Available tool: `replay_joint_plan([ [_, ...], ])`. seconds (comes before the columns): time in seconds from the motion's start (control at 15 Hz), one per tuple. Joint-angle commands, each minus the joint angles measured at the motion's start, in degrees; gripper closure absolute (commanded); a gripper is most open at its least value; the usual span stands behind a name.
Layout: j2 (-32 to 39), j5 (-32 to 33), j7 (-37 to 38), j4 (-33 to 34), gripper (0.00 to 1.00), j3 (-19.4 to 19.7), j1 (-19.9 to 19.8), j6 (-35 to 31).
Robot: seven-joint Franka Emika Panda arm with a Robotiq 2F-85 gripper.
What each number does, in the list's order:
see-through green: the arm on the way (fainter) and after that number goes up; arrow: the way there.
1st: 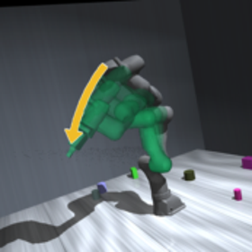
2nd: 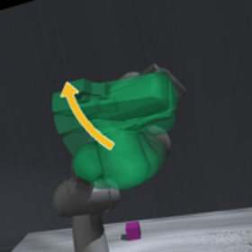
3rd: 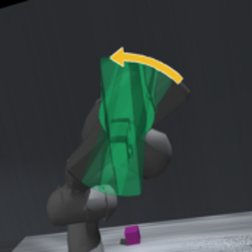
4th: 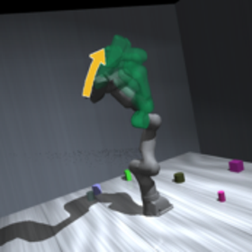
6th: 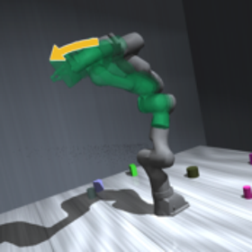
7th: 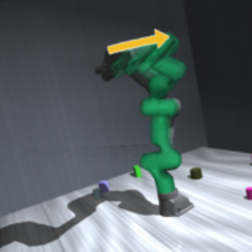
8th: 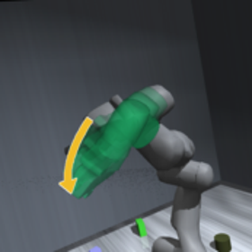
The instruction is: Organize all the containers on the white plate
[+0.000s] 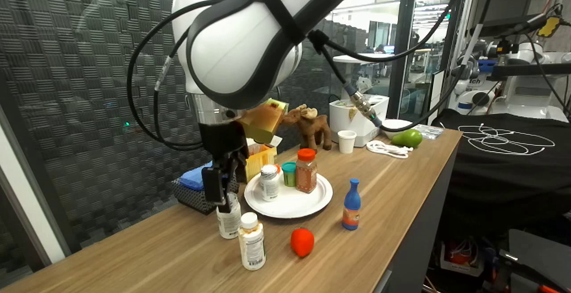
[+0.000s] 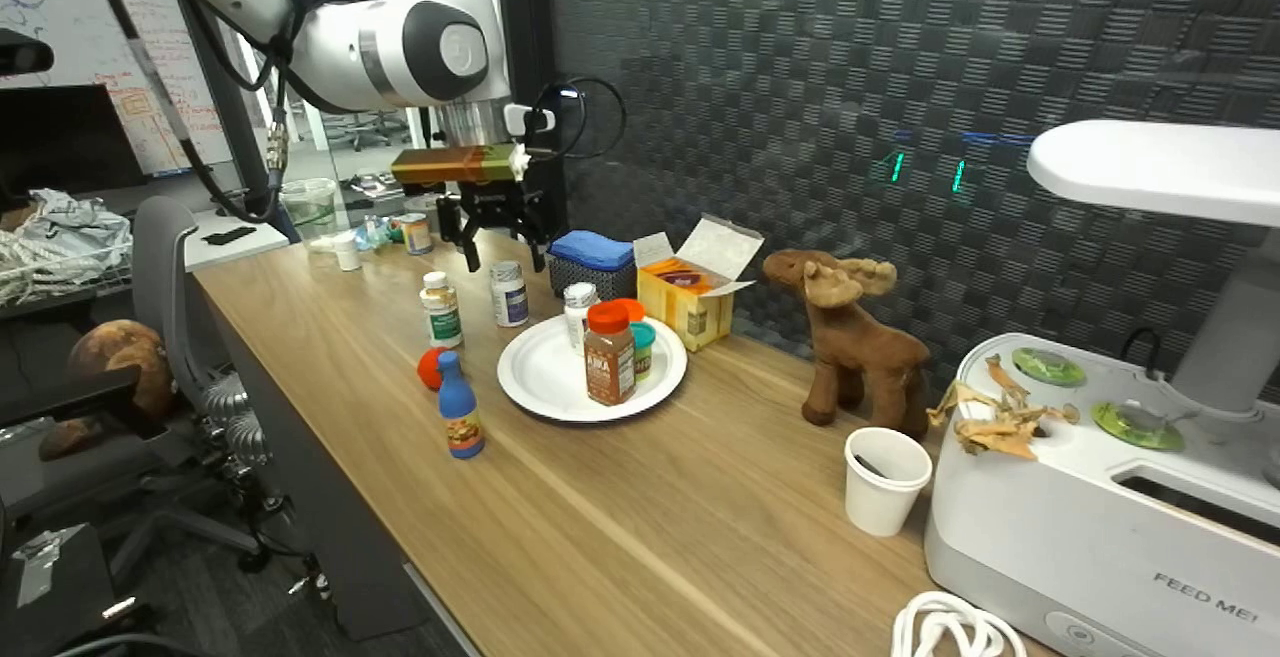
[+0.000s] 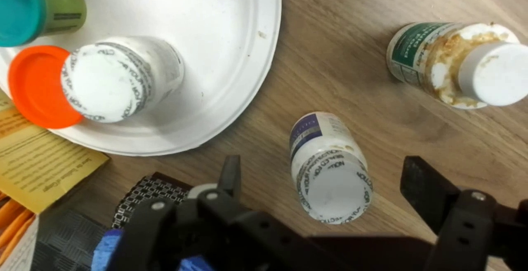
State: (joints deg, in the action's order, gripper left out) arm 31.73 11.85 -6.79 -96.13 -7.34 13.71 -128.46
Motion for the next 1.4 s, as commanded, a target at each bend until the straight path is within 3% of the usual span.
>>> replay_joint_plan([
  [0.0, 0.81, -1.07, -0.45, 1.39, 0.00, -0.76, -0.32, -0.05],
  [0.07, 0.81, -1.04, -0.41, 1.39, 0.25, -0.75, -0.32, -0.14],
  [0.13, 0.82, -1.08, -0.42, 1.40, 0.25, -0.78, -0.35, -0.15],
  [0.6, 0.46, -0.81, -0.27, 1.07, 0.80, -0.74, -0.22, -0.98],
  [0.93, -0.20, -0.16, 0.34, 1.06, 0.81, -0.33, 0.04, -1.47],
  [1.33, -7.50, 0.79, 3.31, -0.99, 0.81, 1.24, -0.31, -1.24],
])
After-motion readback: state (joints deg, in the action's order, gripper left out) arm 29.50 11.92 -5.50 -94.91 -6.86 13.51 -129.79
